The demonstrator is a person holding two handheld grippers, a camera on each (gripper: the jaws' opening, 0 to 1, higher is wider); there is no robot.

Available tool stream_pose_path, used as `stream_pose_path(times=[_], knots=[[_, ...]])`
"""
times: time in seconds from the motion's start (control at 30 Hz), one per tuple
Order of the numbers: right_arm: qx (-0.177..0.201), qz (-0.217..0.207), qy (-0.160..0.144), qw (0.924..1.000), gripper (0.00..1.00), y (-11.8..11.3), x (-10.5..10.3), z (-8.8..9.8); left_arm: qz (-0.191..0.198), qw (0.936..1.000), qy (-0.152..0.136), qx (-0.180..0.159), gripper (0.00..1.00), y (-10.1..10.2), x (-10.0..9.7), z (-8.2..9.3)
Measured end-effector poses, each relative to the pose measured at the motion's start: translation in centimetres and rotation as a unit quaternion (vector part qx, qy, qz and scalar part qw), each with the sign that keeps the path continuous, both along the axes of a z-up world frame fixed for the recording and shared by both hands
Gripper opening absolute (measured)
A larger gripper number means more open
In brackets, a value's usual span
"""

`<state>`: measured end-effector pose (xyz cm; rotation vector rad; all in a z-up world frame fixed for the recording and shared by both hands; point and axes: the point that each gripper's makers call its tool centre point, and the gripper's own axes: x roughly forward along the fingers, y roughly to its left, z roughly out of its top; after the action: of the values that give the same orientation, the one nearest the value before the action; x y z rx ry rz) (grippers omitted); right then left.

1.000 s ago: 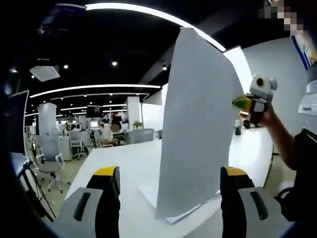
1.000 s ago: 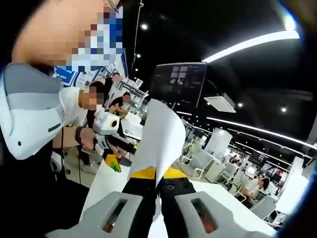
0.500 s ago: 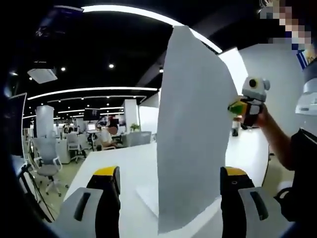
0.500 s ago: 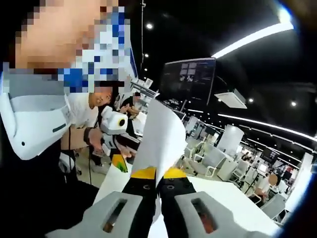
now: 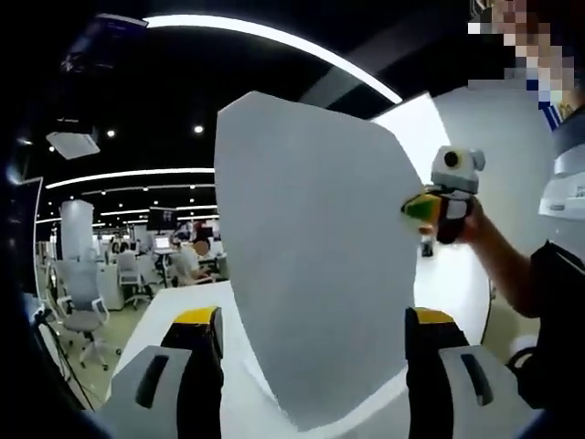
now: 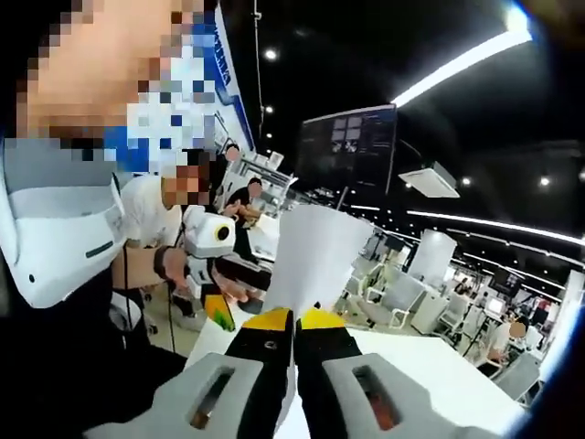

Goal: Organize the stack of printing papers by aligning and flattening the scattered papers on the table

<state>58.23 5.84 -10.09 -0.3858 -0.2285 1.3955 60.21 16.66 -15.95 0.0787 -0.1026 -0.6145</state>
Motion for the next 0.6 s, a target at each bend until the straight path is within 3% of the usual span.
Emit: stream_pose_path(times=[0.23, 0.53, 0.6], knots=[[-0.001, 0.007, -0.003, 1.0000, 0.00, 0.9, 0.0, -0.3, -0.017, 0.9998, -0.010, 0.000, 0.82, -0.7, -0.4, 0.3], [0.010, -0.030, 0.006, 0.9995, 0.00, 0.7, 1.5, 0.1, -0.033, 0.9993, -0.015, 0.001, 0.78, -1.3, -0.8, 0.4], [0.018, -0.031, 0.011, 0.9993, 0.00, 0.9, 1.6, 0.3, -0.049, 0.9985, -0.014, -0.017, 0.77, -1.8, -1.0, 0.8]])
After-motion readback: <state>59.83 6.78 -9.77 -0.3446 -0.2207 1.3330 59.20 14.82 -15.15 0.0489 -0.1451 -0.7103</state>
